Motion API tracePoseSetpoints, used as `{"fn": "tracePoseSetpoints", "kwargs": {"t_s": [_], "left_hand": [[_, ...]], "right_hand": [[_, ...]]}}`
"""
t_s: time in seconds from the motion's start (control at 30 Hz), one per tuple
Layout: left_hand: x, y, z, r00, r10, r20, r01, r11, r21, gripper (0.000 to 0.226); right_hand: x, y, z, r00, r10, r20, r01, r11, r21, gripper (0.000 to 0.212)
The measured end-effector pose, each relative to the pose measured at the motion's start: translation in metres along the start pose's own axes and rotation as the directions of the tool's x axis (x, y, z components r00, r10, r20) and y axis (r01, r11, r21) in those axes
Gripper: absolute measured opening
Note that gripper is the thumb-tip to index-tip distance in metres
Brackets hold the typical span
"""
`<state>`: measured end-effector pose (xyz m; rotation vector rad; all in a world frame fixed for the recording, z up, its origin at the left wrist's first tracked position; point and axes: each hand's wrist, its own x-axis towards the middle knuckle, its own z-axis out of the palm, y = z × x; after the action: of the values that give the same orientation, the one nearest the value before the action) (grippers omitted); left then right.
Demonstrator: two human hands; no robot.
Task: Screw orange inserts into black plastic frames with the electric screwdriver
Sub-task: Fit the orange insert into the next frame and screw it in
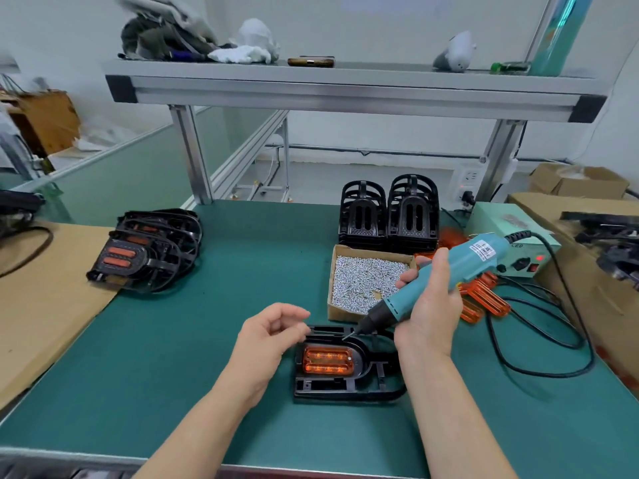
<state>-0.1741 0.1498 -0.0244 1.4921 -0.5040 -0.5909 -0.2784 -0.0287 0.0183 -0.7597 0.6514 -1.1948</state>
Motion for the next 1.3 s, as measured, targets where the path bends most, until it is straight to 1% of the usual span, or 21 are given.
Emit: {"fn": "tracePoseSetpoints", "kwargs": {"t_s": [0.07,0.2,0.33,0.43,0.5,0.6,0.67,0.8,0.93,1.03,1.17,1.3], "left_hand": [[-0.003,0.0,0.0,0.999,-0.039,0.008,0.039,0.999,0.005,0.022],[-0.008,-0.002,0.001,0.997,-0.069,0.019,0.068,0.997,0.034,0.018],[-0.012,0.0,0.005,0.996,-0.089,0.019,0.09,0.995,-0.048,0.01],[-0.016,0.0,0.009,0.997,-0.075,0.005,0.075,0.995,-0.073,0.013],[-0.02,0.002,0.011,0.993,-0.118,0.031,0.122,0.974,-0.189,0.012],[-0.024,0.005,0.013,0.977,-0.198,0.083,0.214,0.889,-0.405,0.013],[-0.025,0.005,0.014,0.968,-0.229,0.098,0.248,0.846,-0.471,0.016],[-0.028,0.005,0.014,0.961,-0.255,0.108,0.274,0.824,-0.496,0.02],[-0.029,0.008,0.018,0.966,-0.238,0.104,0.257,0.823,-0.506,0.012],[-0.03,0.007,0.022,0.966,-0.246,0.075,0.248,0.818,-0.518,0.012],[-0.03,0.007,0.022,0.964,-0.265,0.009,0.229,0.815,-0.533,0.014],[-0.03,0.008,0.024,0.963,-0.268,0.005,0.228,0.811,-0.539,0.013]], "right_hand": [[-0.004,0.0,0.002,1.0,0.003,0.001,-0.003,1.0,-0.008,0.036],[-0.012,0.0,0.006,1.0,0.007,0.004,-0.007,1.0,0.001,0.036],[-0.019,0.001,0.009,1.0,-0.007,-0.009,0.007,1.0,0.026,0.033],[-0.022,0.0,0.012,1.0,-0.011,-0.019,0.012,0.999,0.032,0.031],[-0.024,0.0,0.014,1.0,-0.017,-0.017,0.017,0.999,0.03,0.029],[-0.026,0.0,0.015,1.0,-0.016,-0.022,0.017,1.0,0.026,0.031],[-0.027,0.001,0.014,1.0,-0.013,-0.02,0.014,0.999,0.031,0.033],[-0.028,0.001,0.013,1.0,-0.011,-0.026,0.012,0.999,0.045,0.034],[-0.03,0.002,0.015,1.0,-0.005,-0.023,0.006,0.999,0.04,0.035],[-0.031,0.003,0.016,1.0,-0.009,-0.029,0.01,0.999,0.035,0.037],[-0.029,0.003,0.014,0.999,-0.007,-0.045,0.009,0.999,0.032,0.033],[-0.03,0.004,0.015,0.999,0.007,-0.047,-0.006,1.0,0.03,0.035]]}}
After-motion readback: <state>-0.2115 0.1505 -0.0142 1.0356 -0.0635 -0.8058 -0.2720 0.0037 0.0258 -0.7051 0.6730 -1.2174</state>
